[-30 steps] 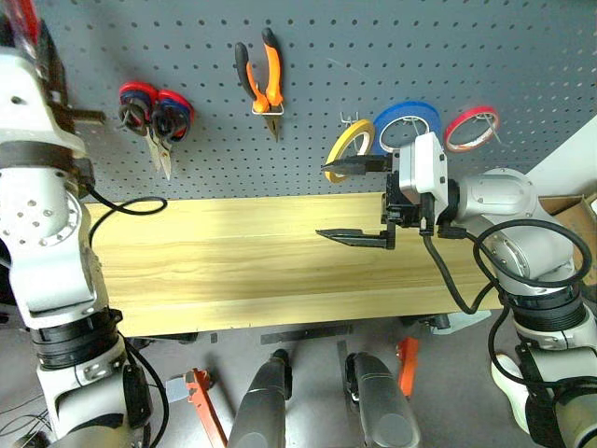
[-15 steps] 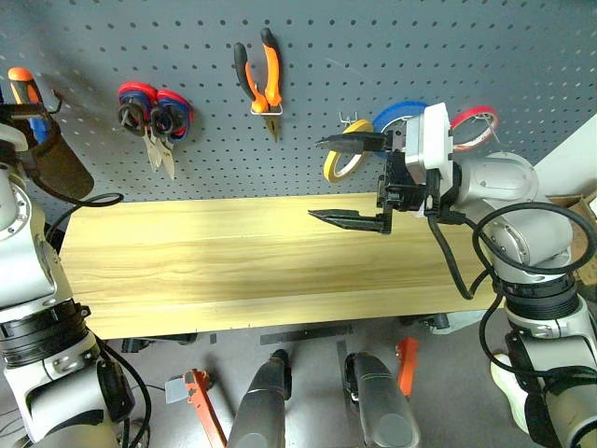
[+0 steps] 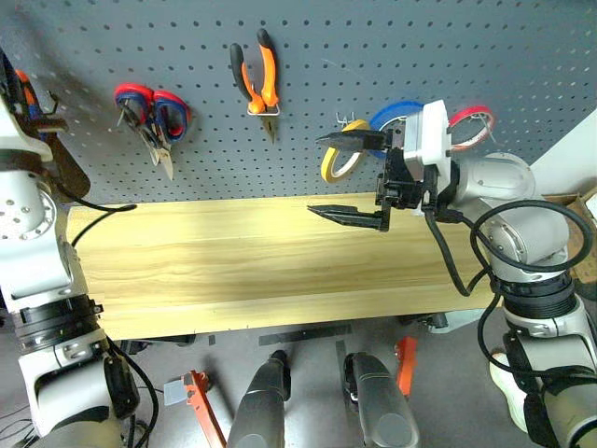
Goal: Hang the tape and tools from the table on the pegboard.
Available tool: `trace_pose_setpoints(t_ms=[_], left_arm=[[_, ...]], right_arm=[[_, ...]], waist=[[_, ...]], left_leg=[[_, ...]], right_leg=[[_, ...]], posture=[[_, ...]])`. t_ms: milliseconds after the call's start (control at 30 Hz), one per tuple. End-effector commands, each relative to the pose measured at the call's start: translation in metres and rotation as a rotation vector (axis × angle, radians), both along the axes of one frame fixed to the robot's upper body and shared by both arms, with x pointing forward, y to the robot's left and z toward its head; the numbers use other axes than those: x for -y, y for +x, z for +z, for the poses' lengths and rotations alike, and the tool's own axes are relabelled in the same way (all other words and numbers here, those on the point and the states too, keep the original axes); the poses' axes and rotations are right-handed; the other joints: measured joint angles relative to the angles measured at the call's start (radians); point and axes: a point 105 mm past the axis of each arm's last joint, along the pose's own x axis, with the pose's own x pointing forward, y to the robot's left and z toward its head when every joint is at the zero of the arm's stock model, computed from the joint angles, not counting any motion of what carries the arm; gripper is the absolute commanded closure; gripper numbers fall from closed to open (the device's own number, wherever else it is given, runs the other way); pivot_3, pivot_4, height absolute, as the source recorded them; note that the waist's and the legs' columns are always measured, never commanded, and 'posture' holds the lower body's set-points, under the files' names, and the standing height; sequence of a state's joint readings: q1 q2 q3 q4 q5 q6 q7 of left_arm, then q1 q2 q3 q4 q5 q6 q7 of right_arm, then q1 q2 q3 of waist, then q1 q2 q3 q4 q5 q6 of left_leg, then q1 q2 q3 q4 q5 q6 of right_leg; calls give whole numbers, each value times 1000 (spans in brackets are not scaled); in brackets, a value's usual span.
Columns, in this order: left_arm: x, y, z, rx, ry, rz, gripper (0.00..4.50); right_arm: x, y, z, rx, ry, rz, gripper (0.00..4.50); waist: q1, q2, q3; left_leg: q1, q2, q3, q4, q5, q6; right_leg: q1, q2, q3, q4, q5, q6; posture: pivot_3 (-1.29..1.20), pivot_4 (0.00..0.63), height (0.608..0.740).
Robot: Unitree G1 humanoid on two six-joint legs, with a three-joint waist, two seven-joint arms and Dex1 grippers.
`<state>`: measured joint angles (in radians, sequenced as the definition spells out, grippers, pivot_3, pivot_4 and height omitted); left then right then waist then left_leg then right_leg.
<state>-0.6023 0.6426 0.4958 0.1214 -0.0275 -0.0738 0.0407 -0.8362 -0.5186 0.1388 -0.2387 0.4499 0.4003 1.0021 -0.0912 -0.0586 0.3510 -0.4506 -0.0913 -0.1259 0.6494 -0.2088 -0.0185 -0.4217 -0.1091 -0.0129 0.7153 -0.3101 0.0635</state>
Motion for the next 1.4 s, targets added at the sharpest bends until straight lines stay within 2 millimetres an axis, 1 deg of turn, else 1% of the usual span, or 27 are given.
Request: trace_pose_setpoints(t_ms=[33, 133, 167, 233, 267, 367, 433, 500, 533, 600, 667, 733, 767, 800, 833, 900, 933, 967, 1000, 1067, 1100, 1200, 1233, 1300, 1333, 1400], left_arm=[[-14, -26, 15, 124, -47, 60, 2063], [-15, -29, 15, 155, -82, 73, 1006], [-14, -29, 17, 167, -94, 66, 622], [-7, -29, 25, 189, -95, 48, 47], [-2, -28, 30, 199, -83, 36, 47], [30, -23, 48, 207, 13, -48, 47], [62, -16, 54, 179, 103, -155, 47], [92, -12, 53, 138, 183, -257, 47], [103, -11, 51, 119, 217, -298, 47], [117, -10, 44, 84, 233, -365, 47], [139, -10, 31, 26, 265, -477, 47], [160, -10, 11, -62, 267, -601, 47], [168, -7, -8, -147, 241, -665, 47], [174, -5, -21, -209, 219, -706, 47], [177, -2, -47, -327, 120, -780, 47], [180, 0, -82, -488, -18, -853, 47], [181, -4, -101, -569, -72, -891, 47], [174, -5, -119, -634, -117, -861, 47], [167, -5, -132, -669, -157, -824, 47], [153, -3, -147, -725, -184, -715, 47], [149, -1, -151, -742, -186, -682, 47], [138, 2, -166, -777, -207, -627, 47], [134, 3, -172, -789, -199, -613, 47], [129, 2, -188, -823, -121, -569, 47], [129, 2, -193, -829, -99, -563, 47], [120, -3, -212, -863, -109, -529, 47]], right_arm=[[6, -7, 10, 60, 13, -5, 0], [8, -5, 9, 59, 9, -14, 0], [9, -5, 9, 59, 9, -17, 0], [10, -5, 9, 59, 8, -21, 0], [10, -5, 9, 60, 8, -24, 0], [12, -4, 10, 59, 13, -30, 0], [14, -5, 12, 54, 27, -34, 0], [17, -7, 15, 36, 51, -28, 0], [18, -8, 16, 27, 61, -23, 0], [20, -11, 16, 10, 76, -14, 0], [22, -17, 15, -11, 87, -4, 0], [25, -22, 9, -39, 79, -2, 0], [26, -24, 4, -56, 74, -6, 0], [27, -25, 1, -67, 71, -10, 0], [29, -25, -3, -81, 69, -18, 0], [30, -25, -7, -96, 69, -32, 0], [32, -24, -10, -107, 73, -51, 0], [36, -21, -14, -121, 79, -85, 0], [40, -17, -19, -128, 84, -124, 0], [48, -8, -29, -150, 103, -202, 0], [51, -5, -33, -164, 114, -226, 0], [63, 10, -62, -203, 151, -369, 0], [67, 15, -71, -203, 172, -424, 0], [76, 23, -93, -226, 215, -511, 0], [79, 25, -100, -232, 225, -534, 0], [91, 27, -129, -257, 224, -611, 0]], waist=[[1, -1, -2], [3, -1, -9], [4, -1, -12], [5, -2, -14], [5, -2, -15], [8, -4, -16], [9, -4, -17], [10, -4, -19], [9, -4, -21], [8, -3, -26], [3, -2, -34], [1, 2, -42], [1, 4, -45], [1, 6, -51], [1, 8, -58], [1, 12, -67], [2, 14, -69], [2, 14, -72], [3, 16, -76], [8, 16, -80], [11, 16, -82], [21, 18, -103], [24, 19, -110], [31, 20, -127], [31, 21, -136], [31, 23, -153]], left_leg=[[0, 0, 0, 0, 0, 0], [0, 0, 0, 0, 0, 0], [0, 0, 0, 0, 0, 0], [0, 0, 0, 0, 0, 0], [0, 0, 0, 1, 0, 0], [0, 0, -1, 5, 0, 0], [-1, -1, -1, 8, 0, 0], [-2, -1, -1, 10, 0, 0], [-2, -2, -1, 10, 0, 0], [-2, -1, -1, 10, 0, 0], [-2, 0, -1, 10, 0, 0], [-2, 0, 0, 10, 0, 0], [-2, 0, 0, 10, 0, 0], [-2, 0, 0, 10, 0, 0], [-1, 0, 0, 10, 0, 0], [-1, 0, 0, 10, 0, 1], [-1, 0, 0, 11, 0, 1], [0, 0, 0, 11, 0, 1], [0, 1, 0, 11, 0, 1], [2, 1, -1, 11, 0, 1], [3, 1, -2, 11, 0, 1], [4, 1, -3, 11, 1, 1], [6, 1, -3, 11, 1, 1], [14, 1, -1, 9, 1, 1], [16, 1, 0, 7, 0, 2], [18, 1, 2, 4, 0, 3]], right_leg=[[0, 0, 0, 0, 0, 0], [0, 0, 0, 0, 0, 0], [0, 0, 0, 0, 0, 0], [1, 0, 0, 0, 0, 0], [1, 0, 0, 0, 0, 0], [1, 0, -1, 1, 0, 0], [2, 1, -1, 1, 1, 0], [3, 1, 0, 1, 2, 2], [3, 1, 0, 1, 3, 2], [2, 1, 0, 1, 3, 2], [2, 1, 1, 1, 4, 1], [2, 1, 1, 1, 4, 1], [2, 1, 1, 1, 4, 1], [2, 1, 1, 1, 4, 1], [2, 1, 1, 1, 4, 1], [2, 1, 2, 1, 4, 1], [3, 2, 2, 2, 4, 1], [3, 2, 2, 2, 4, 1], [3, 3, 2, 3, 4, 0], [5, 5, 2, 3, 4, 0], [7, 7, 2, 3, 4, 0], [8, 8, 1, 2, 6, 0], [11, 8, 2, 1, 7, 0], [18, 8, 3, -1, 7, 0], [18, 8, 4, -2, 7, 0], [18, 8, 7, -3, 7, 0]], posture=[[-110, 266, 740], [-111, 259, 740], [-111, 258, 740], [-113, 256, 740], [-113, 255, 740], [-117, 250, 740], [-119, 247, 740], [-119, 240, 740], [-119, 240, 740], [-117, 229, 740], [-116, 225, 740], [-114, 214, 740], [-112, 209, 740], [-110, 204, 740], [-108, 199, 740], [-106, 192, 740], [-111, 189, 740], [-110, 185, 740], [-111, 181, 740], [-111, 175, 740], [-112, 170, 740], [-120, 151, 740], [-122, 146, 740], [-129, 123, 740], [-130, 119, 740], [-129, 106, 740]])
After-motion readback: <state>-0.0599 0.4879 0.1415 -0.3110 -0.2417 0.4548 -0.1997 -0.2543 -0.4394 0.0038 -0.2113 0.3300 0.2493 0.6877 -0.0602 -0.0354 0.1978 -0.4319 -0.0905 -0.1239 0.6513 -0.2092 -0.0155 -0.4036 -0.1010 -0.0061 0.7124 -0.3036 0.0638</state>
